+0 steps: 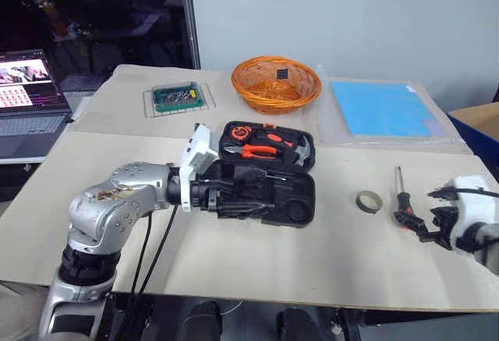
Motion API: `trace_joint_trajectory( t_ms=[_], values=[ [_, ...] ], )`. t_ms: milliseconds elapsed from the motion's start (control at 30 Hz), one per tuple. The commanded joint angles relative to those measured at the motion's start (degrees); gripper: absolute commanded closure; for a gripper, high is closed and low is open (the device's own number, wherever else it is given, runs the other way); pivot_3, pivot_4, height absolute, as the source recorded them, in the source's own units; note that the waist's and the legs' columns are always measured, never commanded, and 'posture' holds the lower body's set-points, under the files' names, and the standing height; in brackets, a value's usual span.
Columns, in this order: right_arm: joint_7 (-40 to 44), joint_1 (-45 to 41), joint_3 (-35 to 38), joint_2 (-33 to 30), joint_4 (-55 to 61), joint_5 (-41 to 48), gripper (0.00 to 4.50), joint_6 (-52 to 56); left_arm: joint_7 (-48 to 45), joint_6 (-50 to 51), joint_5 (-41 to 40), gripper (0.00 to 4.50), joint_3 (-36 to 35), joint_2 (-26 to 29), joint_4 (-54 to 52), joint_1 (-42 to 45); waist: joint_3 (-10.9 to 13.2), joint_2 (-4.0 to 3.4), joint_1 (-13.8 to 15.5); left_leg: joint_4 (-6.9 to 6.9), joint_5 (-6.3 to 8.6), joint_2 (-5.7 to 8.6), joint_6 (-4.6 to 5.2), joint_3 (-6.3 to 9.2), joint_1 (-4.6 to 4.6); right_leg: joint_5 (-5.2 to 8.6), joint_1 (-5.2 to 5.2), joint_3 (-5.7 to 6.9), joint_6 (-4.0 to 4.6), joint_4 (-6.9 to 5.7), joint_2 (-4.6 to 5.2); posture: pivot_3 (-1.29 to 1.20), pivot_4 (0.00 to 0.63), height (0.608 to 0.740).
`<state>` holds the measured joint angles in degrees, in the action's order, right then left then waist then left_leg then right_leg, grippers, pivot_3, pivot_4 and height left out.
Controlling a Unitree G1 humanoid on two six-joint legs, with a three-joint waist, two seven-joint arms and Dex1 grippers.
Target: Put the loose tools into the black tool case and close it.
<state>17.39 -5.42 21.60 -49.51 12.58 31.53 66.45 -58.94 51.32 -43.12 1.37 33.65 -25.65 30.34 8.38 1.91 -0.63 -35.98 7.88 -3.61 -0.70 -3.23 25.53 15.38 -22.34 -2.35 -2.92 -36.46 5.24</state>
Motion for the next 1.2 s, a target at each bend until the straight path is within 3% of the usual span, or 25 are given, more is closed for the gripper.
trace_joint_trajectory(
  t_ms=[33,167,200,333,433,500,567,700,867,967,1033,1133,1200],
  values=[
    [0.27,-6.36,-4.26,-1.73,-11.82,-5.95,0.53,-3.39,2.07,-1.30,-0.58,0.37,0.88,-0.75,-2.50,0.73,0.01,0.02,-0.05,-0.01,0.00,0.02,0.01,0.01,0.00,0.00,0.02,-0.02,0.00,0.03,-0.01,0.00,0.150,0.740],
    [2.42,-10.21,-7.45,-1.36,-18.90,-9.26,1.77,-7.26,3.23,-3.11,0.88,0.37,1.11,-0.03,-2.87,-0.70,0.00,0.03,0.10,0.10,0.08,0.13,0.19,0.08,0.19,-0.14,0.02,-0.09,0.15,0.28,-0.07,0.00,0.150,0.740],
    [2.91,-10.49,-7.68,-1.22,-19.32,-9.47,2.16,-7.77,3.56,-3.37,0.97,0.37,1.07,0.14,-3.01,-1.18,0.00,0.03,0.03,0.09,0.13,0.12,0.26,0.10,0.21,-0.28,0.04,-0.10,-0.14,0.30,-0.08,0.00,0.150,0.740],
    [6.91,-6.73,-6.32,-4.93,-13.90,-10.18,3.48,-9.84,7.53,-4.51,1.14,0.37,-0.57,-0.45,-4.57,-3.77,0.02,0.01,0.19,0.09,0.19,0.20,0.34,0.12,0.41,-0.31,-0.05,-0.14,-0.34,0.39,-0.06,0.00,0.150,0.740],
    [12.66,-5.39,-3.02,-9.02,-5.92,-8.78,3.56,-14.22,8.80,-9.66,2.62,0.37,-2.98,-1.36,-5.15,-7.88,0.09,-0.14,0.39,0.08,0.19,0.24,0.34,0.16,0.51,-0.29,-0.14,-0.15,-0.37,0.38,-0.05,0.00,0.150,0.740],
    [16.83,-6.96,-3.13,-11.20,-1.73,-7.29,3.56,-15.19,8.40,-7.25,-0.26,0.37,-5.15,0.40,-5.36,-9.91,0.22,-0.36,-0.11,0.02,0.19,0.26,0.34,0.08,0.50,-0.31,-0.16,-0.24,-0.40,0.38,-0.01,0.00,0.150,0.740],
    [22.59,-14.37,-10.06,-12.42,1.91,-7.03,3.56,-18.57,5.80,-8.72,-1.83,0.37,-9.63,3.03,-6.92,-15.16,0.29,-0.41,-0.95,0.01,0.18,0.21,0.34,0.09,0.45,-0.26,-0.17,-0.27,-0.56,0.35,-0.07,0.00,0.150,0.740],
    [31.65,-31.78,-27.92,-6.80,-0.40,-12.16,3.56,-23.63,4.39,-9.79,-3.87,0.37,-17.16,6.66,-8.51,-24.34,0.53,-0.18,-2.67,0.11,0.22,-0.13,0.28,0.03,-0.18,-0.12,0.01,-0.28,-0.12,0.35,-0.25,0.00,0.150,0.740],
    [38.20,-45.02,-44.28,3.38,-13.68,-22.89,3.56,-32.25,2.21,-12.79,-1.77,0.37,-22.07,10.26,-7.39,-30.78,0.68,0.06,-1.38,0.19,0.47,-0.22,-0.14,-0.10,-0.22,-0.19,-0.31,-0.03,0.37,0.35,-0.10,0.00,0.150,0.740],
    [42.56,-47.44,-48.63,6.45,-18.31,-25.48,3.56,-34.67,2.75,-14.05,-1.62,0.37,-22.92,10.76,-6.71,-30.97,0.68,0.06,-0.59,0.07,0.21,-0.09,0.27,-0.27,0.65,-0.33,-0.90,-0.07,0.50,0.36,0.05,0.00,0.150,0.740],
    [43.62,-47.70,-49.50,7.71,-20.21,-26.70,3.56,-35.80,3.05,-14.49,-1.82,0.37,-23.21,10.95,-6.60,-31.14,0.68,0.06,0.54,0.05,0.19,-0.06,0.29,-0.22,1.10,-0.73,-1.06,-0.04,-0.18,0.35,0.03,0.00,0.150,0.740],
    [44.95,-47.21,-50.46,9.61,-21.59,-28.33,3.56,-36.36,3.05,-15.41,-1.35,0.37,-23.98,11.25,-6.60,-32.67,0.68,0.06,0.85,0.04,0.21,-0.10,0.25,-0.25,1.71,-0.76,-1.77,-0.02,-0.20,0.19,-0.02,0.00,0.150,0.740],
    [46.43,-46.51,-50.85,10.59,-21.22,-28.58,3.56,-35.56,3.26,-15.82,-1.32,0.37,-24.23,11.18,-6.65,-33.60,0.68,0.05,0.81,0.04,0.19,-0.13,0.23,-0.25,1.76,-0.77,-1.87,-0.03,-0.19,0.05,-0.09,0.00,0.150,0.740]
  ],
)
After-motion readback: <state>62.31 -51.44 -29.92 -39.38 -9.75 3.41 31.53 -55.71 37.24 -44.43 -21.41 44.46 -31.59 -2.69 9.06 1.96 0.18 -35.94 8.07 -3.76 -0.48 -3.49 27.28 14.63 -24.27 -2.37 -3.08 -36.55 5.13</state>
